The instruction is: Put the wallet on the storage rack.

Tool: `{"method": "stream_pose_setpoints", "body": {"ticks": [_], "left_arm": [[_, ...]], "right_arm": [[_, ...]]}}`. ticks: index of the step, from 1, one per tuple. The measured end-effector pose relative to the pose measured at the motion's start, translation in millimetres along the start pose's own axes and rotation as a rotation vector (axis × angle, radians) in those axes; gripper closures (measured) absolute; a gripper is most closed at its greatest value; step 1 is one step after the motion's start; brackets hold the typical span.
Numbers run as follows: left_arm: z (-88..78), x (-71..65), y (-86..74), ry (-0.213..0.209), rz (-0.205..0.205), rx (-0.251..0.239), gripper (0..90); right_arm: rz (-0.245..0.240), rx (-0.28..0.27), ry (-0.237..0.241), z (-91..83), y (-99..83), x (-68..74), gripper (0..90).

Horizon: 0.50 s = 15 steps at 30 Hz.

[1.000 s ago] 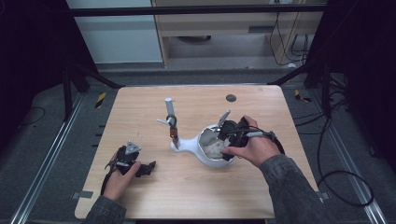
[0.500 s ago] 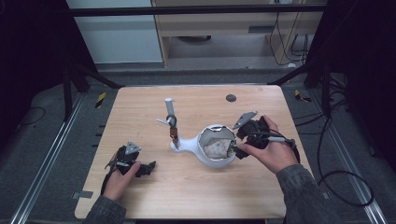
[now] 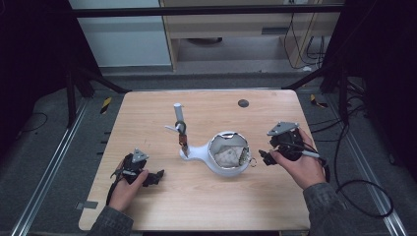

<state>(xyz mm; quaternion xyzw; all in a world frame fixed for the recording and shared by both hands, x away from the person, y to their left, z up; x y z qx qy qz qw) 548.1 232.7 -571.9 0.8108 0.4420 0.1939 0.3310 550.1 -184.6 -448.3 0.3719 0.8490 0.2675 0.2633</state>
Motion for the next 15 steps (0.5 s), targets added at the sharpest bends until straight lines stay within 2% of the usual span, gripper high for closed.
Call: {"method": "stream_pose_setpoints", "body": {"ticks": [5, 9, 15], "left_arm": [[0.1, -0.1, 0.1, -0.001, 0.000, 0.000, 0.0], [0.2, -0.1, 0.1, -0.002, 0.000, -0.001, 0.0], [0.2, -0.1, 0.2, -0.001, 0.000, -0.001, 0.0]], "right_arm": [[0.091, -0.016, -0.002, 13.6, -13.9, -4.7, 8.4], [0.178, -0.018, 0.022, 28.3, -28.3, -6.9, 7.0], [0.243, -0.002, 0.037, 47.8, -49.0, -11.7, 6.2]]}}
Point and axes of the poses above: each handheld gripper's, and its own axes: z roughly forward along the jaws, y roughly out of its top, x roughly to its left, the point moved 9 cm from there along z, roughly forward along the jaws
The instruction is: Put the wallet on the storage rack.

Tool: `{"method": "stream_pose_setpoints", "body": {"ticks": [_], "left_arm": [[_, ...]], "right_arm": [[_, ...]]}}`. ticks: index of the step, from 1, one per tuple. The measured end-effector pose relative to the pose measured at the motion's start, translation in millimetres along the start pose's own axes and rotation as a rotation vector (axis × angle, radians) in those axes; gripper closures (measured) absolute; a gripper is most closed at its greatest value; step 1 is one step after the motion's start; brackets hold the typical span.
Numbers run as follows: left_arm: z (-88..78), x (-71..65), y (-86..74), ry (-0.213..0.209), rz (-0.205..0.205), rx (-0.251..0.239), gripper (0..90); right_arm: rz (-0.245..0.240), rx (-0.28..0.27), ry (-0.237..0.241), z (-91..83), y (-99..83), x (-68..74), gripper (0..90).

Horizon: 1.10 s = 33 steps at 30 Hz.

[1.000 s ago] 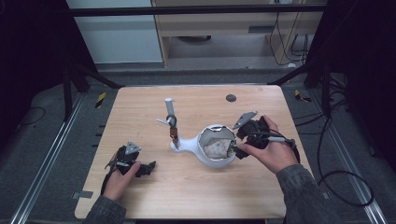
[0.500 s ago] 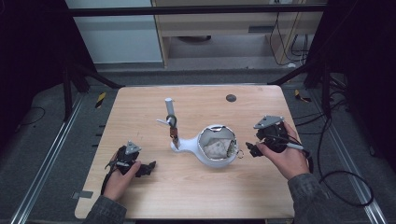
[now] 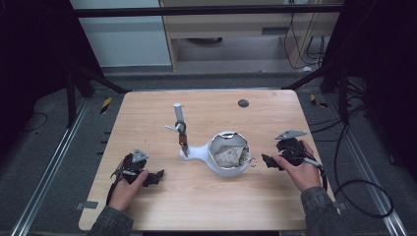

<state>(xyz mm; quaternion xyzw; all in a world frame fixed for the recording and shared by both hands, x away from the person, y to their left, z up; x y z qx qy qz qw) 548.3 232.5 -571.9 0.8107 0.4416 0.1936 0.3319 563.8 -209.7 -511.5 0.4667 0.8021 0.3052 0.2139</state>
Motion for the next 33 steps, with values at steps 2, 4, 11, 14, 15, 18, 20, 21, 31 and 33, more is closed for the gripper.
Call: {"method": "stream_pose_setpoints", "body": {"ticks": [2, 4, 11, 14, 15, 18, 20, 21, 31, 33], "left_arm": [[0.0, 0.0, 0.0, 0.000, 0.000, 0.000, 0.0], [0.0, 0.0, 0.0, 0.000, 0.001, 0.000, 0.0], [0.0, 0.0, 0.0, -0.001, 0.001, 0.001, 0.0], [0.0, -0.1, 0.0, -0.001, 0.000, 0.000, 0.0], [0.0, 0.0, 0.0, 0.000, 0.000, 0.000, 0.0], [0.0, -0.1, 0.0, -0.001, 0.000, 0.000, 0.0], [0.0, -0.1, 0.0, -0.001, 0.000, 0.001, 0.0], [0.0, -0.1, 0.0, -0.001, 0.000, 0.000, 0.0], [0.0, -0.1, 0.0, -0.001, 0.000, 0.001, 0.0], [0.0, -0.1, 0.0, -0.001, 0.000, 0.001, 0.0]], "right_arm": [[0.016, 0.007, 0.000, 4.6, -5.8, -3.4, 6.1], [0.029, 0.013, -0.004, 8.1, -11.3, -7.4, 5.9], [0.091, 0.017, -0.013, 15.3, -27.3, -22.3, 5.8], [0.104, 0.016, -0.016, 17.8, -32.5, -26.7, 5.9], [0.112, 0.015, -0.019, 18.8, -34.1, -27.8, 5.9], [0.123, 0.013, -0.021, 20.7, -37.0, -30.6, 5.7], [0.128, 0.011, -0.020, 21.0, -37.2, -31.1, 5.6], [0.128, 0.008, -0.022, 21.1, -36.9, -31.4, 5.6], [0.155, -0.014, -0.023, 29.8, -35.4, -30.9, 4.5], [0.154, -0.016, -0.029, 32.5, -35.4, -30.3, 4.5]]}}
Point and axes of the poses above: each handheld gripper's, and its own axes: z roughly forward along the jaws, y roughly out of its top, x roughly to its left, the point moved 9 cm from there along z, roughly forward along the jaws
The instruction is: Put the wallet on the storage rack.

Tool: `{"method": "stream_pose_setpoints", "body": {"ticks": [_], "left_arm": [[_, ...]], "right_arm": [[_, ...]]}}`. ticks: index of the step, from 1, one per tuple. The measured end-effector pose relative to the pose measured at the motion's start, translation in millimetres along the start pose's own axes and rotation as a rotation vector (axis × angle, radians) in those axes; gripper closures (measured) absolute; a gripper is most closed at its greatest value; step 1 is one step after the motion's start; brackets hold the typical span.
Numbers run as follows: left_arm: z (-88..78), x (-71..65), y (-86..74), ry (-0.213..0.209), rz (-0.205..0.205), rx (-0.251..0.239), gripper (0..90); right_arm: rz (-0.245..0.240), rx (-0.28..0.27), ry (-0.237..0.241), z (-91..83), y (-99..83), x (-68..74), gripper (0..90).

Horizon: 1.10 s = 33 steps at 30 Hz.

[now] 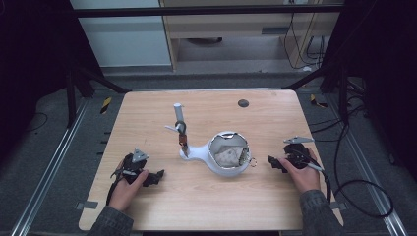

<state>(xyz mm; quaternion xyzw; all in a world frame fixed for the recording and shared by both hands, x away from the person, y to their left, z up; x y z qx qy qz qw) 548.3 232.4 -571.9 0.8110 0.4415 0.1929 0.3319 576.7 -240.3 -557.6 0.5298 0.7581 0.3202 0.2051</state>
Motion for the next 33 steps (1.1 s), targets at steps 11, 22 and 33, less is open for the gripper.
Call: {"method": "stream_pose_setpoints", "body": {"ticks": [11, 22, 33], "left_arm": [[0.0, 0.0, 0.0, 0.000, 0.000, 0.000, 0.0], [0.0, 0.0, 0.1, 0.000, 0.000, 0.000, 0.0], [0.4, -0.2, 0.5, 0.000, -0.003, -0.002, 0.0]], "right_arm": [[0.023, 0.000, -0.023, 11.1, -2.3, -0.6, 4.2], [0.022, -0.020, -0.065, 17.3, -5.3, -0.9, 1.4], [0.044, -0.032, -0.085, 17.3, -6.0, -1.1, 0.5]]}}
Point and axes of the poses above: each handheld gripper's, and its own axes: z roughly forward along the jaws, y roughly out of its top, x roughly to its left, the point moved 9 cm from there along z, roughly forward along the jaws
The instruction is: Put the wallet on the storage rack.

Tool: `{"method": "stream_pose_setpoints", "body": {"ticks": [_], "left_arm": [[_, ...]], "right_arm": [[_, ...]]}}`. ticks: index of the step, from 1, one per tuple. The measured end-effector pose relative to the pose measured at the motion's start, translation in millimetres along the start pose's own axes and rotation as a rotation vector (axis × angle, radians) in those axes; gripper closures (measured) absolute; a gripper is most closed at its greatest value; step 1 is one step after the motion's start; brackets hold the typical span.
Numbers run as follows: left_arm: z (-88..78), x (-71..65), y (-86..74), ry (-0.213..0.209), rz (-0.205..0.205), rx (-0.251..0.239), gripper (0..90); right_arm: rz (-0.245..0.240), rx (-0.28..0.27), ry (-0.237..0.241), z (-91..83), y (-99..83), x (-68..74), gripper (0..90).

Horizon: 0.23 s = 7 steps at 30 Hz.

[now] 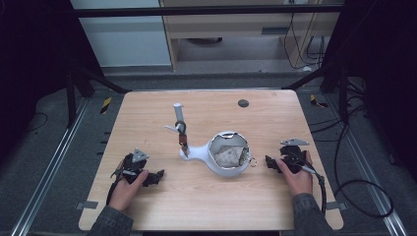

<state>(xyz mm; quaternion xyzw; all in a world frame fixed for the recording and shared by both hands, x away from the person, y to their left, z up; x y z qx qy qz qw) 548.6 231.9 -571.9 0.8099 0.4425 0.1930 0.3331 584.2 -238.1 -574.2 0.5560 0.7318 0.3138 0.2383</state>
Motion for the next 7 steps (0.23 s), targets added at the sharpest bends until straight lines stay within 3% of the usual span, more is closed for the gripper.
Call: {"method": "stream_pose_setpoints", "body": {"ticks": [7], "left_arm": [[0.2, 0.3, 0.3, 0.000, 0.004, 0.002, 0.0]], "right_arm": [[0.015, 0.003, -0.016, -0.9, -0.9, 2.0, 0.5]]}}
Point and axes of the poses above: each handheld gripper's, and its own axes: z roughly forward along the jaws, y roughly out of its top, x roughly to its left, the point moved 9 cm from there along z, roughly forward along the jaws
